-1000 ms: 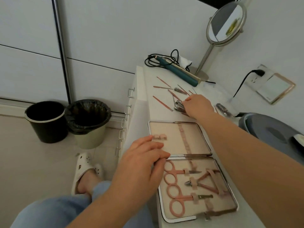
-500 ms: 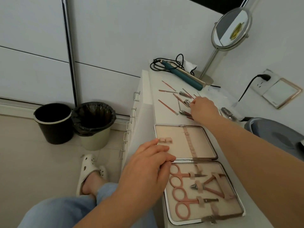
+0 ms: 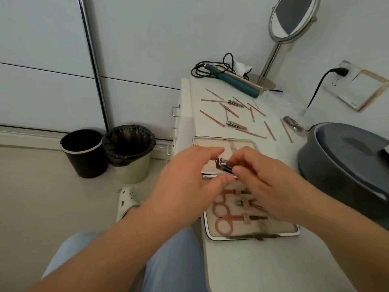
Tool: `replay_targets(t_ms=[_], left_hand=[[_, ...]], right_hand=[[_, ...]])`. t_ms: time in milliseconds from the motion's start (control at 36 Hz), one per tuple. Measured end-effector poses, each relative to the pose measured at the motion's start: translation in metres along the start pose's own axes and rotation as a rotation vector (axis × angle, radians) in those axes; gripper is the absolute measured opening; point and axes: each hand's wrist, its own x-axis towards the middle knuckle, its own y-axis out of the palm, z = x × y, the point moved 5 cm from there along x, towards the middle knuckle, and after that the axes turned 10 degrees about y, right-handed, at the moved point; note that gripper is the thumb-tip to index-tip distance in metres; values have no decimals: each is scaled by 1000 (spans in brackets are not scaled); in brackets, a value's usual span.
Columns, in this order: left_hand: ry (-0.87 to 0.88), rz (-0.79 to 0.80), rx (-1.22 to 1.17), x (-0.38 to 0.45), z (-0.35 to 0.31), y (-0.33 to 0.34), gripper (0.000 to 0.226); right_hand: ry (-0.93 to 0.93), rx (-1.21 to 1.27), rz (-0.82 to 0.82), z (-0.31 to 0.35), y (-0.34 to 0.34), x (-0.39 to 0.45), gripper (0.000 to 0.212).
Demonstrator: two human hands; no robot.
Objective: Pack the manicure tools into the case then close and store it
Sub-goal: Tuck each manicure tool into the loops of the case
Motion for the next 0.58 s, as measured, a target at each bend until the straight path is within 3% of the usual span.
replay_targets(t_ms=[56,111,222,333,444,583], left_hand=[[46,30,-10,-2,-9,2,35],[56,32,-21,-6,-15,4,35],[45,64,2,-15,-19,8,14],[-4,84,30,-19,-18,7,7],[-65,64,-3,-22,-13,4,10],[-96,97,-2,-24,-16,9,8]], right_hand=[[-9,0,33,-1,2,-11,12],[-29,1,46,-2,2,-20,12],[-59,60,35,-8,1,-32,25],[-2,121,49,-24,-3,-39,28],[-16,135,-16,-35,-7,-45,12],[-86,143,-119,-39,-7,-48,23]])
